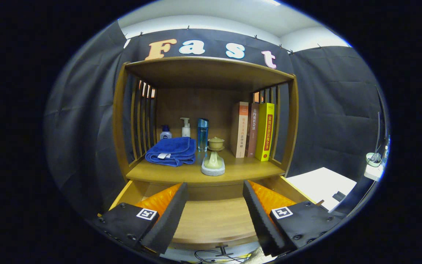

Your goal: Pull open the drawer, take out the items inside it, and place them on the countertop above the cabinet.

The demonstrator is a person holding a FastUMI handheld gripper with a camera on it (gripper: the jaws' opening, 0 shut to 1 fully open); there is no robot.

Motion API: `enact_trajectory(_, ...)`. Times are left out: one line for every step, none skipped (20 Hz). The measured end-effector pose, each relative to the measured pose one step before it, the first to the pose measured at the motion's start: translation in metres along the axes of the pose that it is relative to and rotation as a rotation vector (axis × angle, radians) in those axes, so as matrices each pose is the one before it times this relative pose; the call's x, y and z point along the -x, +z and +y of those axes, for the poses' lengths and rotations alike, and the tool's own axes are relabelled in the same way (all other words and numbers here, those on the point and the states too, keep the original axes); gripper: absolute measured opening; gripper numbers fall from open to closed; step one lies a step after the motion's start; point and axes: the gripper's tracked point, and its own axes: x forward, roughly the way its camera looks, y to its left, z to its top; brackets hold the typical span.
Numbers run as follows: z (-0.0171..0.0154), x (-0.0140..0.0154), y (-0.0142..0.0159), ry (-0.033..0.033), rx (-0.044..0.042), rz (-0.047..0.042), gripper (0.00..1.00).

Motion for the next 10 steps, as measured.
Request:
enact_trajectory(-0.00321,0.01069,-0.00755,-0.00682,-0.00316,0.01062,0.98)
enact_trajectory(-0.00253,0.00605,-0.00599,-0.00806,-0.00768,0.00349,0.98)
enact_trajectory(-0.00317,0.00871,-0.00781,-0.00669,-0.01088,-0.00195,0.98)
enact_trajectory(-0.00053,0.00384,-0.00749,-0.00707,-0.00827,-0.00517,0.98)
enact_trajectory(-0.00305,0.00212,-0.00867,-0.00164,0.00122,-0.00593,0.98)
enact_trajectory(-0.00268,0.00629,-0.00732,-0.00220,0.00506,-0.00022,0.98)
enact_trajectory(-0.00239,0.00500,-0.00652,-0.00218,0.00827,-0.00066,0.98)
enact_trajectory(-0.00103,0.00514,-0.00567,0.00074,0.00768,-0.00072,0.98)
enact_trajectory(-0.00067,0.00338,-0.00577,-0.00109,0.00452,0.00131,0.98)
enact_trajectory(-0.00009,0.00360,-0.00625,-0.00043,0.00253,0.00189,0.97)
